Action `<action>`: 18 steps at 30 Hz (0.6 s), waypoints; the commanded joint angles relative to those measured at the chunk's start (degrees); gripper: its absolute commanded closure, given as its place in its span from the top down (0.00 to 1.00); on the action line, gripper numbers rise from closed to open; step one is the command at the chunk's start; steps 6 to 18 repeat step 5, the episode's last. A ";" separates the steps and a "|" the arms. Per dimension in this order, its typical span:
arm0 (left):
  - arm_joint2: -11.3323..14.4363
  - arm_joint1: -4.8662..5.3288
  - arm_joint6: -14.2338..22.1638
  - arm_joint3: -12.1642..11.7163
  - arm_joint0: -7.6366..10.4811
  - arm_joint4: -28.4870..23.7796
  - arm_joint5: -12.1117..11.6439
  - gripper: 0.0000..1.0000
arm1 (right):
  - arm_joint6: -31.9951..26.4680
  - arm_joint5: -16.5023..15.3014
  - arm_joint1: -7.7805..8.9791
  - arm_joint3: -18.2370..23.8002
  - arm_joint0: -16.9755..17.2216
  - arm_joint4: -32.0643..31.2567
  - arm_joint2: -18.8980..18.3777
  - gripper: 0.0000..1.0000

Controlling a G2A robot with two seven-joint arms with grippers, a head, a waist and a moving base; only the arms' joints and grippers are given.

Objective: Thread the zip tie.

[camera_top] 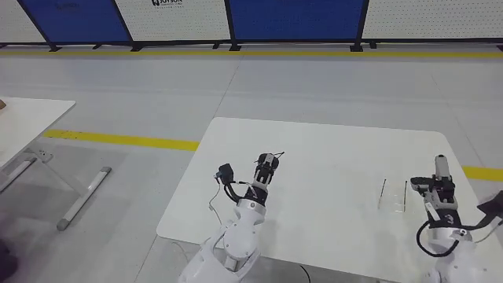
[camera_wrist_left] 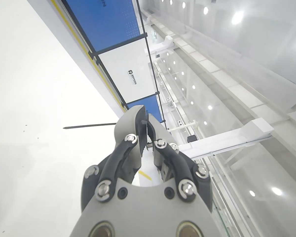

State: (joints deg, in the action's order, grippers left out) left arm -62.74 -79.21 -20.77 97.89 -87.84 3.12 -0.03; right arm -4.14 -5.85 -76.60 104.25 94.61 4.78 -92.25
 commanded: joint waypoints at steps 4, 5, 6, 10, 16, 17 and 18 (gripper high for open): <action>0.00 0.00 0.00 0.00 0.00 -0.01 0.00 0.00 | 0.00 0.00 0.00 0.00 0.00 0.00 0.00 1.00; 0.00 0.00 0.00 0.00 0.00 -0.01 0.00 0.00 | 0.00 0.00 0.00 0.00 0.00 0.00 0.00 1.00; 0.00 0.00 0.00 0.00 0.00 -0.01 0.00 0.00 | 0.00 0.00 0.00 0.00 0.00 0.00 0.00 1.00; 0.00 0.00 0.00 0.00 0.00 -0.01 0.00 0.00 | 0.00 0.00 0.00 0.00 0.00 0.00 0.00 1.00; 0.00 0.00 0.00 0.00 0.00 -0.01 0.00 0.00 | 0.00 0.00 0.00 0.00 0.00 0.00 0.00 1.00; 0.00 0.00 0.00 0.00 0.00 -0.01 0.00 0.00 | 0.00 0.00 0.00 0.00 0.00 0.00 0.00 1.00; 0.00 0.00 0.00 0.00 0.00 -0.01 0.00 0.00 | 0.00 0.00 0.00 0.00 0.00 0.00 0.00 1.00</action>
